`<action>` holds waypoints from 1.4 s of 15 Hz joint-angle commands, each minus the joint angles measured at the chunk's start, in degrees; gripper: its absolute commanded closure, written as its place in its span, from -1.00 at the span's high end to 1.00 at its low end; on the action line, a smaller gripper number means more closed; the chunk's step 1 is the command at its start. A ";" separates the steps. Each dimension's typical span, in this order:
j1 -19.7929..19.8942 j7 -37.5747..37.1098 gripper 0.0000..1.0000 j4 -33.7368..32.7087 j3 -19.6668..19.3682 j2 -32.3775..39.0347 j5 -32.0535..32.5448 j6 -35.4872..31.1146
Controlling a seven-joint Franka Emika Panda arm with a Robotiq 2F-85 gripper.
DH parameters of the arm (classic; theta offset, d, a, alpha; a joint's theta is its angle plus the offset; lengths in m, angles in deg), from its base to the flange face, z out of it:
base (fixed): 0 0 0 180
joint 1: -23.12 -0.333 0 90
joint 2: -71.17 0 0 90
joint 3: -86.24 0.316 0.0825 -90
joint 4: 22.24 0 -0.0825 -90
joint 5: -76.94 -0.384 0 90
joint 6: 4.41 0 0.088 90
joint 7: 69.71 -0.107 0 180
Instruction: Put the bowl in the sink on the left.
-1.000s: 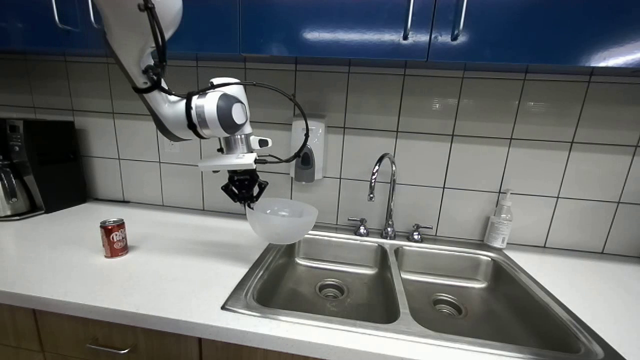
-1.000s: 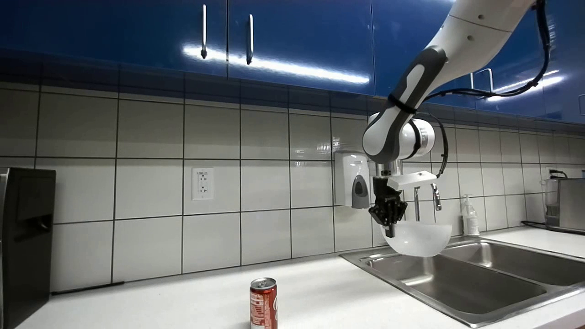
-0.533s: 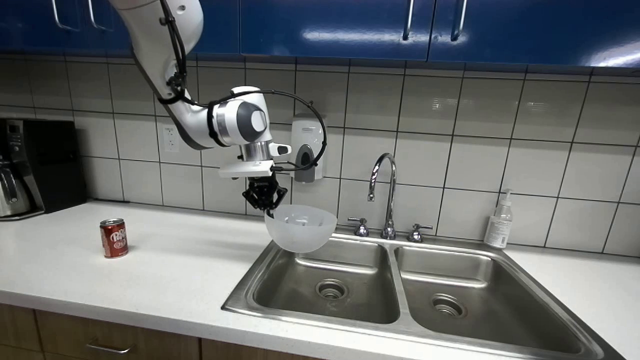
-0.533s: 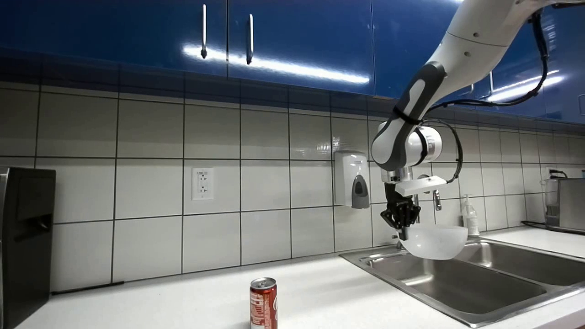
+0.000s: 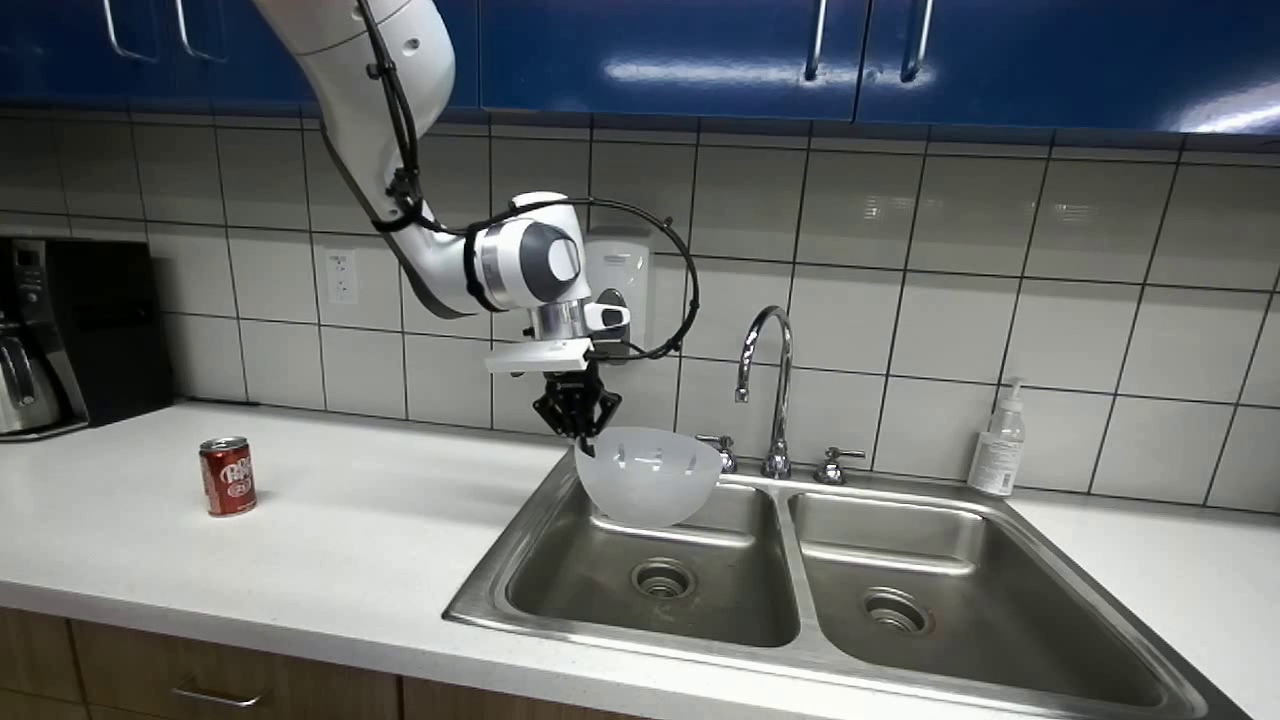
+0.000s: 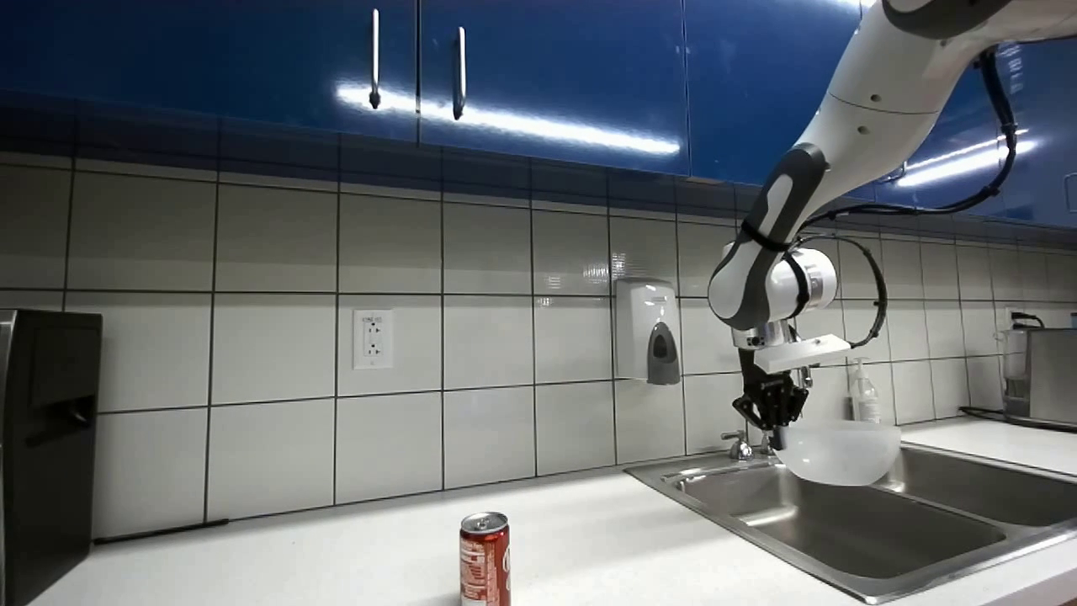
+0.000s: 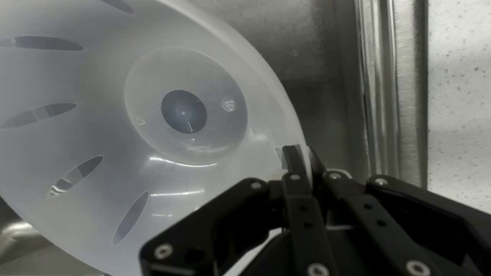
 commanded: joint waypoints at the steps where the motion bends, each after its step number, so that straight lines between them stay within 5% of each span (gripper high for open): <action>1: 1.76 -0.58 -0.98 -3.95 -0.05 3.87 -0.39 1.55; 21: 6.74 -0.16 -0.98 -19.55 -0.59 25.12 -2.47 -0.57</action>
